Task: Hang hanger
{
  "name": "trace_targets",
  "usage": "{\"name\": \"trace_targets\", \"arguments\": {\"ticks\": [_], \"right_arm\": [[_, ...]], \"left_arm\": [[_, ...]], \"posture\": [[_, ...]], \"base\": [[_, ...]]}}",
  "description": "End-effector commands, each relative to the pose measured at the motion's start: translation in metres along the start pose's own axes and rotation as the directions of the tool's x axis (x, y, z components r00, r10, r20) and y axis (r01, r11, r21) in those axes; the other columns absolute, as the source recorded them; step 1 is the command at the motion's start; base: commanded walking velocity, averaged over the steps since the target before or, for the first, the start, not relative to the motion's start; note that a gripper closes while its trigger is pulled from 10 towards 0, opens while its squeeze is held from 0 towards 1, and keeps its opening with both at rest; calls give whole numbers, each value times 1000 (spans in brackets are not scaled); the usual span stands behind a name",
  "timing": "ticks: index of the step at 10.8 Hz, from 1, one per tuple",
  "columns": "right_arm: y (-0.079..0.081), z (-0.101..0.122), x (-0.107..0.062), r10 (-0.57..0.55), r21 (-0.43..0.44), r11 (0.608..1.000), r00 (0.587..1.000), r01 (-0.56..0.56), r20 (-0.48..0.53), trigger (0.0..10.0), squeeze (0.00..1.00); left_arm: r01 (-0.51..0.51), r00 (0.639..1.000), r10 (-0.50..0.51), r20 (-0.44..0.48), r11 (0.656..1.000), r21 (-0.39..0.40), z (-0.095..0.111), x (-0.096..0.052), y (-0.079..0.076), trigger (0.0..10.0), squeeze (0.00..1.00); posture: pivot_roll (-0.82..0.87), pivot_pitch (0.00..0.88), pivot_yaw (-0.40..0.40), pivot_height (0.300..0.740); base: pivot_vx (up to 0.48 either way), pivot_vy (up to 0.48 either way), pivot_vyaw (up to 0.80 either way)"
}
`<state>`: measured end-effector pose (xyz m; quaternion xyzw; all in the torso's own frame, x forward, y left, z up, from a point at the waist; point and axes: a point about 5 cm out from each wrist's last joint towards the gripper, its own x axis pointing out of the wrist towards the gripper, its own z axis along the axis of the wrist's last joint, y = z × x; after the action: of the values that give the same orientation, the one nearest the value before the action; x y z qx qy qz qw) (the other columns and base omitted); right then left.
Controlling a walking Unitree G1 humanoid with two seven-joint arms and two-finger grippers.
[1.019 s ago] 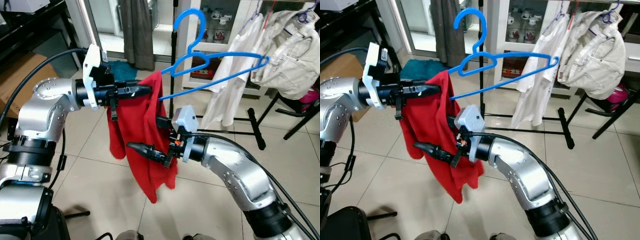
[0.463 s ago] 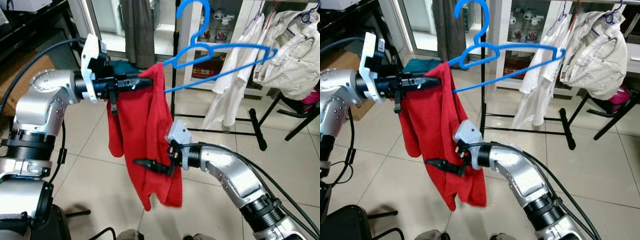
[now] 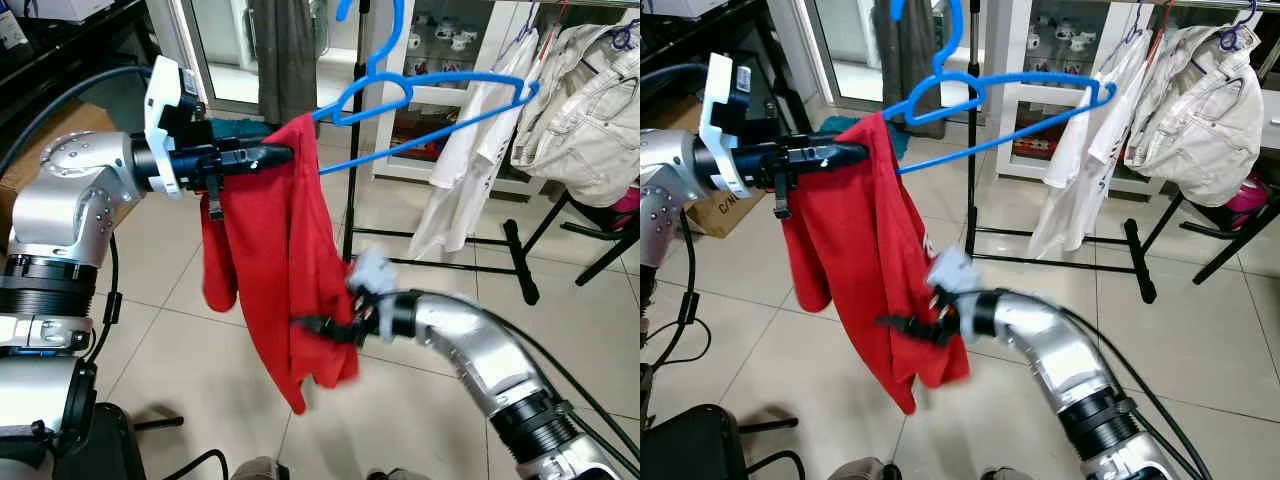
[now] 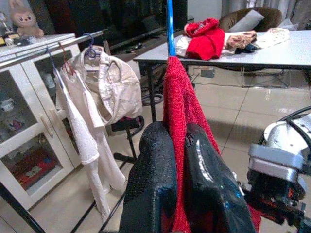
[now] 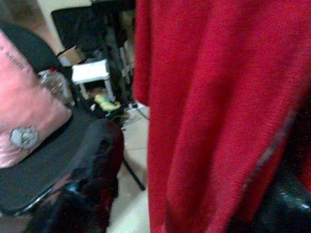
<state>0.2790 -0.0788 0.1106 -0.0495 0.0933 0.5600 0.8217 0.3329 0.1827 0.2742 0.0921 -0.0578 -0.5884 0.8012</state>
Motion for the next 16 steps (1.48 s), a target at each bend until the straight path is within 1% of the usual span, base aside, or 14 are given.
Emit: {"name": "trace_targets", "arguments": {"ticks": [1,2,7,9,10,11,12,13,15,16], "right_arm": [[-2,-2,-3,-19,25,1000,1000,18,23,0,0],[-2,-2,-4,-19,27,999,999,19,26,0,0],[-4,-11,-13,-33,42,999,999,33,9,0,0],[-4,-11,-13,-33,42,999,999,33,9,0,0],[-12,-13,-18,-111,58,992,994,110,10,0,0],[-34,-15,-31,-293,104,951,956,291,5,0,0],[-49,-16,-43,-403,144,906,915,399,4,0,0],[-64,-17,-59,-514,185,843,858,506,-1,0,0],[-77,-19,-74,-601,176,783,799,596,-33,0,0],[-87,-21,-84,-671,171,724,740,669,-57,0,0]], "left_arm": [[-21,1000,21,12,999,37,8,-6,2,0,0],[-24,1000,23,12,999,38,7,-6,2,0,0],[-66,998,67,-5,997,40,2,-18,3,0,0],[-66,998,67,-5,997,40,2,-18,3,0,0],[-73,997,73,-15,997,37,0,-23,2,0,0],[-86,996,87,-25,996,25,-4,-31,-3,0,0],[-89,996,89,-22,996,8,-6,-35,-8,0,0],[-99,995,99,-24,995,-13,-11,-39,-15,0,0],[-117,993,116,-28,993,-29,-17,-43,-21,0,0],[-120,993,119,-22,992,-41,-18,-45,-26,0,0]], "posture": [[-5,30,38,740],[-5,30,38,740],[-10,13,24,740],[-10,13,24,740],[-11,17,19,740],[-16,20,21,740],[-17,23,19,740],[-15,25,15,740],[-15,25,15,740],[-15,25,15,740]], "base": [[0,0,0],[0,0,0],[0,0,0],[0,0,0],[0,0,0],[0,0,0],[0,0,0],[0,0,0],[0,0,0],[0,0,0]]}}
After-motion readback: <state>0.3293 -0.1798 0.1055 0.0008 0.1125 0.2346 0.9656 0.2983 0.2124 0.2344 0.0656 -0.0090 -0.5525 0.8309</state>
